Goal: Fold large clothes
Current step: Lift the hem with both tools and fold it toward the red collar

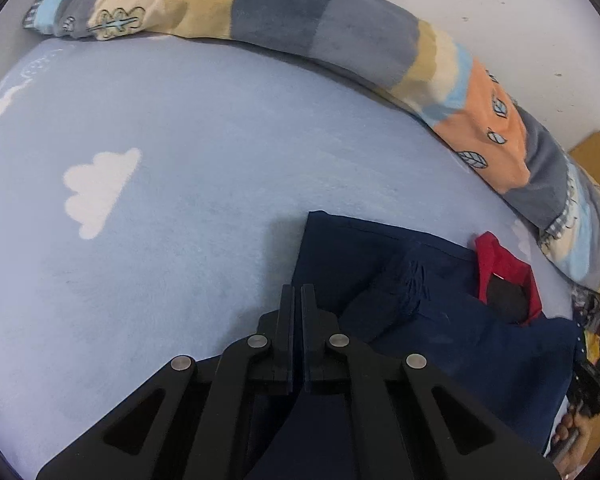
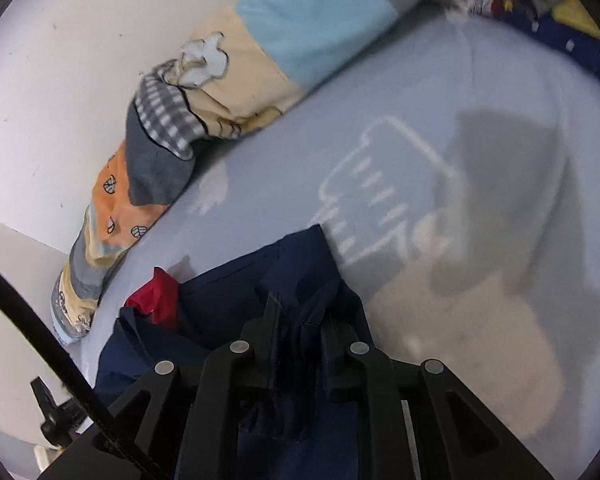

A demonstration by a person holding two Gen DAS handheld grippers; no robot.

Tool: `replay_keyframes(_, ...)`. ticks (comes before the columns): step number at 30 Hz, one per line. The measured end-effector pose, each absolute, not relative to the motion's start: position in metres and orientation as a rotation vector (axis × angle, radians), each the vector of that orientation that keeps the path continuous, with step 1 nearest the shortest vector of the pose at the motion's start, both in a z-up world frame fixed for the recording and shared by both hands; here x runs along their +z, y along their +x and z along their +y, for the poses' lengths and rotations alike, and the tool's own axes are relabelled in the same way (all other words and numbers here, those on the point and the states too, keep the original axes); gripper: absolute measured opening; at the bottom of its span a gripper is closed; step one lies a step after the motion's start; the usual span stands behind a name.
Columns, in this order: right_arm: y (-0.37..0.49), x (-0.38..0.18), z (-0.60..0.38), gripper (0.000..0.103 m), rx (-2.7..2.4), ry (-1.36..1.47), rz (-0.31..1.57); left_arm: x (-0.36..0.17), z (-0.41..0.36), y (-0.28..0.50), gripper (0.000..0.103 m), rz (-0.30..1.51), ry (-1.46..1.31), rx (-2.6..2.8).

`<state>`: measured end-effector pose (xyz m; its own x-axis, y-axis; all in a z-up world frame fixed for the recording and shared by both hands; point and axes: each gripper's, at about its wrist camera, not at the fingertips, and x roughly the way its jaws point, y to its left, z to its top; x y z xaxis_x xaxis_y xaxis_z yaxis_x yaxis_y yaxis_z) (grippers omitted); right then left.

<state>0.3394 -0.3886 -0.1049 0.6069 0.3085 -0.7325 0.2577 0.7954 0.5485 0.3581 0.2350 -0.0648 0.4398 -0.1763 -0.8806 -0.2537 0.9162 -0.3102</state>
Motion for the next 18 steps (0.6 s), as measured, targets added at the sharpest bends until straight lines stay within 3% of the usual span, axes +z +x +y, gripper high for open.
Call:
replay_keyframes(2, 0.342, -0.105, -0.384, 0.018, 0.040, 0.643, 0.935, -0.066, 0.235, 0.359, 0.003, 1.124, -0.445, 0.011)
replay_keyframes(5, 0.342, -0.103, -0.383, 0.018, 0.048, 0.627, 0.926, -0.057, 0.230, 0.363, 0.022, 1.107, -0.433, -0.077)
replay_keyframes(7, 0.339, -0.103, -0.383, 0.018, 0.056, 0.631, 0.920, -0.050, 0.220, 0.368, 0.068, 1.100, -0.380, -0.144)
replay_keyframes(8, 0.337, -0.103, -0.384, 0.018, 0.059, 0.631, 0.918, -0.048, 0.216, 0.369, 0.073, 1.097, -0.369, -0.174)
replay_keyframes(12, 0.336, -0.101, -0.381, 0.019, 0.068, 0.594, 0.912, -0.042, 0.194, 0.379, 0.074, 1.088, -0.284, -0.213)
replay_keyframes(14, 0.336, -0.100, -0.380, 0.019, 0.073, 0.587, 0.912, -0.047, 0.181, 0.387, 0.069, 1.108, -0.232, -0.211)
replay_keyframes(15, 0.336, -0.100, -0.381, 0.020, 0.076, 0.589, 0.910, -0.052, 0.174, 0.393, 0.059, 1.121, -0.188, -0.192)
replay_keyframes(16, 0.336, -0.100, -0.381, 0.020, 0.080, 0.591, 0.911, -0.056, 0.169, 0.399, 0.041, 1.137, -0.168, -0.187)
replay_keyframes(18, 0.337, -0.100, -0.382, 0.020, 0.086, 0.600, 0.918, -0.067, 0.163, 0.408, 0.026, 1.174, -0.162, -0.174)
